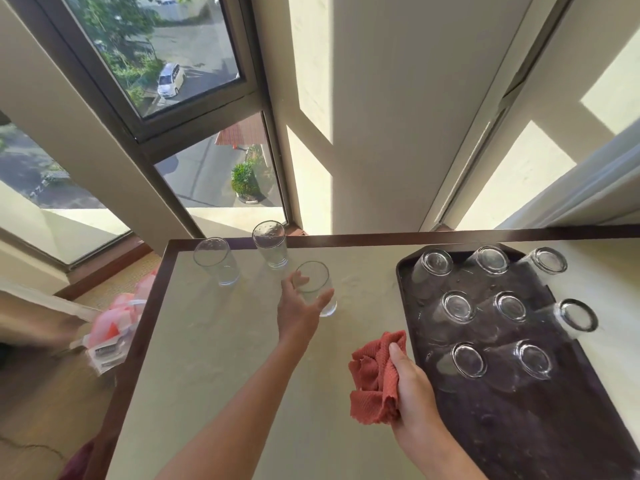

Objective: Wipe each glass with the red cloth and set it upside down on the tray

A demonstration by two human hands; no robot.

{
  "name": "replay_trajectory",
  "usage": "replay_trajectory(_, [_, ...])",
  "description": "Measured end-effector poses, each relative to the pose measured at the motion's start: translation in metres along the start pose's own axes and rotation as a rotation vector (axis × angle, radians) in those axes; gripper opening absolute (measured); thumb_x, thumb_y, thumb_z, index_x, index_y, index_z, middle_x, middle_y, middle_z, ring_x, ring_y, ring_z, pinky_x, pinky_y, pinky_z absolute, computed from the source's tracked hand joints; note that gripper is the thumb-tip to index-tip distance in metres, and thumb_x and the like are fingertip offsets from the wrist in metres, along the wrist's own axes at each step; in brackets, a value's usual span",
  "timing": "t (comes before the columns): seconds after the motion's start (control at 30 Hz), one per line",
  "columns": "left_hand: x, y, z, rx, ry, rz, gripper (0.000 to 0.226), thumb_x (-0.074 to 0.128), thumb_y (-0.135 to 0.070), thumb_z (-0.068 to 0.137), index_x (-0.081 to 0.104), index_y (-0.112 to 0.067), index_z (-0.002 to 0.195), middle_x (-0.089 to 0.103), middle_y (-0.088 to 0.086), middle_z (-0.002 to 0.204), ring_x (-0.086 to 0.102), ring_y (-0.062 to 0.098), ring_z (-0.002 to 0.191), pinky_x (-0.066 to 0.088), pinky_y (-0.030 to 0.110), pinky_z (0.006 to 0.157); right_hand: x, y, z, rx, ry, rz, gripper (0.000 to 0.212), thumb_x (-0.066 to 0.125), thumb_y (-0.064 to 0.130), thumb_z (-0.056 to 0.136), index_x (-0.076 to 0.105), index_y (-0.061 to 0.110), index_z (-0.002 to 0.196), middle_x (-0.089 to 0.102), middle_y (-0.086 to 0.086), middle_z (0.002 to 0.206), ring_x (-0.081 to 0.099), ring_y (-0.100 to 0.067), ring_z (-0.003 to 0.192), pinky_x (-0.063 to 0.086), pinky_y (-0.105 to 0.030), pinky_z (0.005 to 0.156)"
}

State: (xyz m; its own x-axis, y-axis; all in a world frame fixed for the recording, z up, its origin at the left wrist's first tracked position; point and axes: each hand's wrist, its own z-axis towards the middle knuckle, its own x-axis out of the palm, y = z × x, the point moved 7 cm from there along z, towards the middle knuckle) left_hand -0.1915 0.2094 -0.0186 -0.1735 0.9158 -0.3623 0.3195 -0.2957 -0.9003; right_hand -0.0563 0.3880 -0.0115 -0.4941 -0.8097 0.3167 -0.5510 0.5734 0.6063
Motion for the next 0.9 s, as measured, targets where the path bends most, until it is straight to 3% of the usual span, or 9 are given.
replay_trajectory(0.23, [-0.034,-0.005,-0.120,-0.081,0.250,-0.351,0.070,0.087,-0.038,0.065,0.056,-0.019,0.125,0.066,-0.011,0.108,0.070,-0.003,0.083,0.050,0.013,0.069,-0.004,-0.004,-0.036,-0.075,0.094,-0.029,0.035,0.048,0.038,0.097,0.067,0.013,0.113,0.071,-0.009,0.116,0.066,-0.022,0.097,0.054,-0.035,0.063])
replay_trajectory(0.37, [-0.037,-0.015,-0.158,-0.058,0.318,-0.384,0.067,0.079,-0.055,0.056,0.062,-0.031,0.116,0.066,-0.001,0.114,0.070,0.011,0.095,0.052,0.027,0.085,0.000,-0.006,-0.062,-0.116,0.239,-0.091,0.036,0.053,0.047,0.086,0.075,0.024,0.103,0.067,-0.014,0.108,0.058,-0.033,0.093,0.051,-0.051,0.071])
replay_trajectory(0.47, [-0.031,-0.016,-0.171,-0.061,0.348,-0.331,0.071,0.075,-0.064,0.059,0.056,-0.040,0.123,0.065,-0.001,0.109,0.068,0.014,0.098,0.052,0.033,0.092,0.006,-0.005,-0.082,-0.258,0.321,-0.316,0.069,0.060,0.068,0.077,0.061,0.024,0.131,0.070,-0.009,0.105,0.057,-0.035,0.087,0.047,-0.058,0.083])
replay_trajectory(0.5, [-0.030,-0.015,-0.175,-0.071,0.347,-0.320,0.075,0.073,-0.066,0.060,0.053,-0.041,0.127,0.064,-0.001,0.108,0.067,0.014,0.098,0.051,0.034,0.092,0.008,-0.006,-0.088,-0.333,0.353,-0.417,0.080,0.059,0.076,0.072,0.054,0.031,0.137,0.068,-0.001,0.112,0.058,-0.031,0.100,0.045,-0.056,0.094])
replay_trajectory(0.57, [-0.027,-0.015,-0.182,-0.091,0.338,-0.329,0.081,0.071,-0.068,0.062,0.048,-0.040,0.134,0.063,0.002,0.110,0.066,0.014,0.098,0.052,0.036,0.092,0.016,-0.005,-0.101,-0.535,0.381,-0.605,0.064,0.046,0.077,0.081,0.037,0.055,0.141,0.047,0.022,0.145,0.035,-0.012,0.141,0.020,-0.051,0.120])
replay_trajectory(0.63, [-0.023,-0.014,-0.192,-0.122,0.358,-0.400,0.079,0.069,-0.063,0.071,0.044,-0.035,0.141,0.063,0.003,0.112,0.067,0.014,0.104,0.052,0.041,0.097,0.028,-0.007,-0.114,-0.672,0.409,-0.708,0.049,0.035,0.066,0.092,0.019,0.068,0.138,0.019,0.033,0.157,0.009,0.004,0.148,0.005,-0.044,0.125])
replay_trajectory(0.73, [-0.016,-0.021,-0.211,-0.141,0.419,-0.497,0.064,0.059,-0.055,0.084,0.045,-0.027,0.140,0.061,0.006,0.126,0.066,0.011,0.112,0.055,0.038,0.093,0.036,-0.002,-0.120,-0.752,0.387,-0.663,0.059,0.035,0.075,0.087,0.020,0.062,0.142,0.016,0.025,0.161,0.018,0.000,0.148,0.022,-0.038,0.122])
replay_trajectory(0.8, [-0.013,-0.023,-0.222,-0.144,0.431,-0.518,0.064,0.058,-0.061,0.083,0.047,-0.028,0.137,0.062,0.002,0.128,0.066,0.013,0.113,0.056,0.043,0.095,0.038,0.008,-0.115,-0.702,0.373,-0.546,0.070,0.041,0.079,0.082,0.032,0.049,0.145,0.037,0.012,0.155,0.038,-0.011,0.142,0.035,-0.038,0.115])
replay_trajectory(0.9, [-0.016,-0.021,-0.227,-0.189,0.353,-0.625,0.078,0.067,-0.068,0.072,0.039,-0.031,0.134,0.066,0.003,0.126,0.067,0.020,0.114,0.050,0.053,0.102,0.037,0.016,-0.104,-0.534,0.394,-0.387,0.079,0.045,0.078,0.081,0.057,0.017,0.129,0.070,-0.011,0.118,0.068,-0.030,0.110,0.055,-0.036,0.091])
